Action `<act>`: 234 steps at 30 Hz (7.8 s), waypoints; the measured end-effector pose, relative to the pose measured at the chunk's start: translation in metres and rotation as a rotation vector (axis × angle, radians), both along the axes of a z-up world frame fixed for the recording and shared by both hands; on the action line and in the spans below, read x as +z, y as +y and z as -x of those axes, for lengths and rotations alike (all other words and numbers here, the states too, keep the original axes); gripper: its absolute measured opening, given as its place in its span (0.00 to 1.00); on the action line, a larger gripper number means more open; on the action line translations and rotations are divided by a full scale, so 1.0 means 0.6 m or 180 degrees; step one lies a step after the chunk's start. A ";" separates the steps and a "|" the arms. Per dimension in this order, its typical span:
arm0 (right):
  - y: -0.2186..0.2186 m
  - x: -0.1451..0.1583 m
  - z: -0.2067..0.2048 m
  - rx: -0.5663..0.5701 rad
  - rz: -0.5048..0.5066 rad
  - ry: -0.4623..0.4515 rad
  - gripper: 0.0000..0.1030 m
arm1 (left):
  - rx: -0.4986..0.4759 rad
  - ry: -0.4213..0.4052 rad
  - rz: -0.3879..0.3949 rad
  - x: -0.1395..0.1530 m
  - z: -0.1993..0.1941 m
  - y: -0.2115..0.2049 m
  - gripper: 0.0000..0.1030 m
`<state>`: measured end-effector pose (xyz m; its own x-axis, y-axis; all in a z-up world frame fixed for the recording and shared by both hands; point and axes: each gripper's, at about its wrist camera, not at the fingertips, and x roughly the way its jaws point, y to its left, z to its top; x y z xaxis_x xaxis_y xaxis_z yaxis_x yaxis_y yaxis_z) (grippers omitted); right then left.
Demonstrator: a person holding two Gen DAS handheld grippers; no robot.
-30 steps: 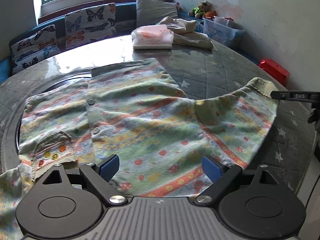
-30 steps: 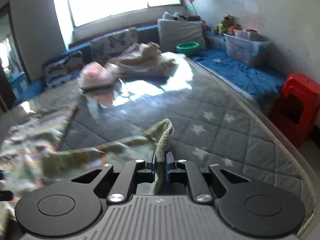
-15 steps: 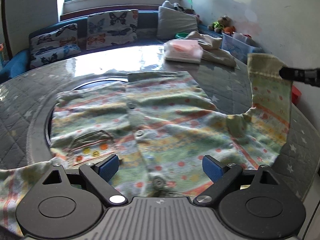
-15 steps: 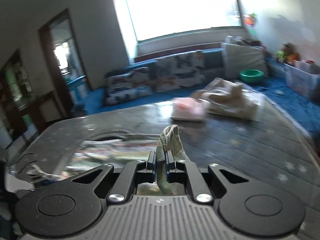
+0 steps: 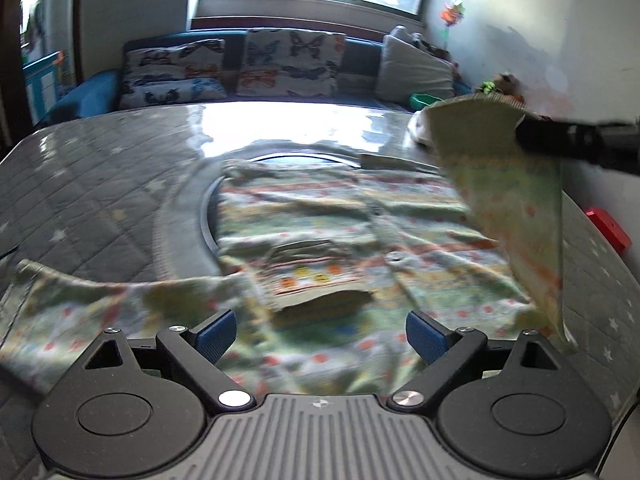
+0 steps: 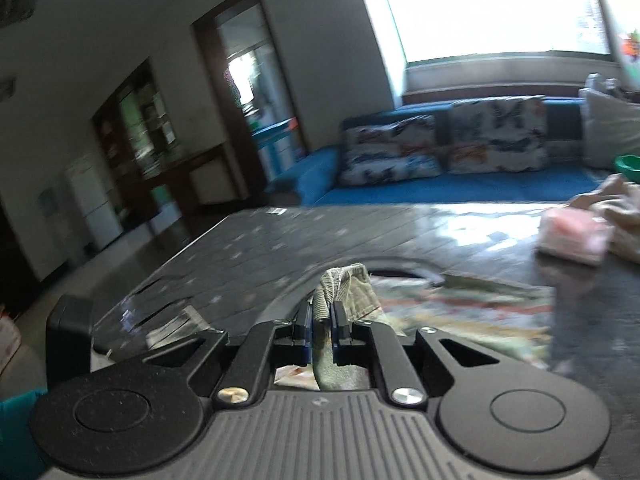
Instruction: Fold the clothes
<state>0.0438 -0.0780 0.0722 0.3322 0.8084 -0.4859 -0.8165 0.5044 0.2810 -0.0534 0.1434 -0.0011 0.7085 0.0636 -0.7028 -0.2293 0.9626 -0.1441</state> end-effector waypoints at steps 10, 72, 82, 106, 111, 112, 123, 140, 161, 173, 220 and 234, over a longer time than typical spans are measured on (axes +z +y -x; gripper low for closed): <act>0.019 -0.032 0.034 0.0208 0.0205 0.0056 0.21 | 0.0296 -0.0018 0.0023 0.000 0.028 0.045 0.91; 0.053 -0.166 0.058 0.0563 0.1152 -0.0586 0.32 | 0.0267 -0.0065 -0.0151 -0.011 0.043 0.034 0.43; 0.074 -0.167 0.084 0.0798 0.1172 -0.0662 0.33 | 0.1319 -0.0015 -0.0004 -0.032 0.122 0.165 0.43; 0.047 -0.129 0.086 0.0656 0.0929 -0.0630 0.33 | 0.2185 -0.0142 0.0060 -0.060 0.156 0.304 0.08; 0.021 -0.121 0.078 0.0502 0.0854 -0.0608 0.33 | 0.1930 -0.0432 0.0227 -0.011 0.158 0.263 0.07; 0.015 -0.120 0.075 0.0466 0.0840 -0.0600 0.33 | 0.1845 -0.0495 0.0263 0.001 0.156 0.250 0.07; -0.075 -0.104 0.039 -0.0040 0.0656 -0.0519 0.33 | 0.0418 -0.0917 0.0621 0.101 0.057 0.055 0.07; -0.175 -0.124 -0.020 -0.0626 0.0489 -0.0019 0.33 | -0.0751 -0.0269 0.0713 0.006 -0.057 -0.142 0.12; -0.095 -0.186 -0.051 -0.0515 0.0548 0.0513 0.33 | -0.0095 -0.0258 0.0380 -0.001 0.045 0.022 0.43; -0.078 -0.153 -0.031 -0.0466 0.0583 0.0215 0.07 | -0.0043 -0.0291 0.0376 -0.005 0.047 0.049 0.44; -0.058 -0.166 0.052 0.0219 0.1159 -0.0403 0.34 | -0.0803 -0.0046 -0.0295 -0.043 0.007 -0.070 0.40; -0.095 -0.166 0.070 0.0088 0.1110 -0.0322 0.34 | -0.0722 -0.0060 -0.0258 -0.034 0.036 -0.071 0.41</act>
<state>0.0019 -0.1348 -0.0273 0.3729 0.6092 -0.6999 -0.8461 0.5329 0.0130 -0.0752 0.1010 -0.0212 0.7239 -0.0430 -0.6885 -0.0041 0.9978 -0.0666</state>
